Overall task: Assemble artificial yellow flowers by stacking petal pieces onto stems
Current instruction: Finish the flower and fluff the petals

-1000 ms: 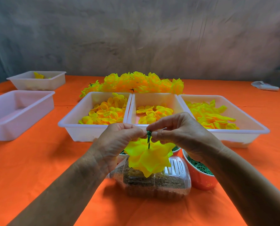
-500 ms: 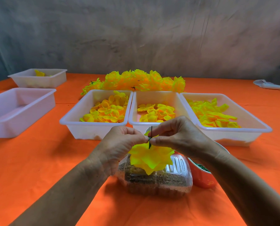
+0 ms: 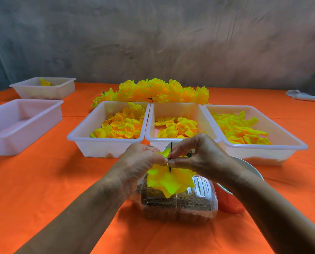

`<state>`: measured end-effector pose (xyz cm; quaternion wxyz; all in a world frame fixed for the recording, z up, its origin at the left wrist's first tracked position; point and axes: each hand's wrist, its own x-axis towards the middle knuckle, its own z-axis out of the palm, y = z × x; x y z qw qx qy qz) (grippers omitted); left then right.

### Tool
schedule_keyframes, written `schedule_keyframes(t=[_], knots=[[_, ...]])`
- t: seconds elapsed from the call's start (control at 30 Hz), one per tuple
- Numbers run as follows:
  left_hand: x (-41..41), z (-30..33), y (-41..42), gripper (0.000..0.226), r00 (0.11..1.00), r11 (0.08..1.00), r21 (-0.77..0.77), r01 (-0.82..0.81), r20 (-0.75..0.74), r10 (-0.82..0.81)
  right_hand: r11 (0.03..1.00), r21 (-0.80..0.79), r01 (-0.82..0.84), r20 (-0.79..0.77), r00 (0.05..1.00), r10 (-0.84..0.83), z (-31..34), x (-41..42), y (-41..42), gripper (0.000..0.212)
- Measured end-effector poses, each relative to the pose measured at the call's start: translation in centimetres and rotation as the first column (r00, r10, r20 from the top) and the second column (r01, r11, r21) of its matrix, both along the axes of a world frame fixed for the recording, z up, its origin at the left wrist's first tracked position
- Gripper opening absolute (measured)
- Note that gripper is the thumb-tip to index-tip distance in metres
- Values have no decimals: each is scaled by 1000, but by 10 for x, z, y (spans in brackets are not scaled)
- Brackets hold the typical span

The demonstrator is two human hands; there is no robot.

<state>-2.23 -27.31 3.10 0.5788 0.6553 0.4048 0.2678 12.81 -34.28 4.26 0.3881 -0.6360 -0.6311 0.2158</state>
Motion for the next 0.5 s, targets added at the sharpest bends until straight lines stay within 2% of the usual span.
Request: schedule_keyframes(t=[0.2,0.43,0.5], knots=[[3,0,1,13,999,999,38,0,-47,2,999,-32,16,14,1000,-15,-7,3,2,15],[3,0,-6,29,987,978,207,11,-161,23,995,-47,90,69,994,-87,-12,-3,-2,10],[-1,0,-8,25,981,952,305,-11,-181,70,995,-38,90,98,991,-86,-11,-3,-4,10]])
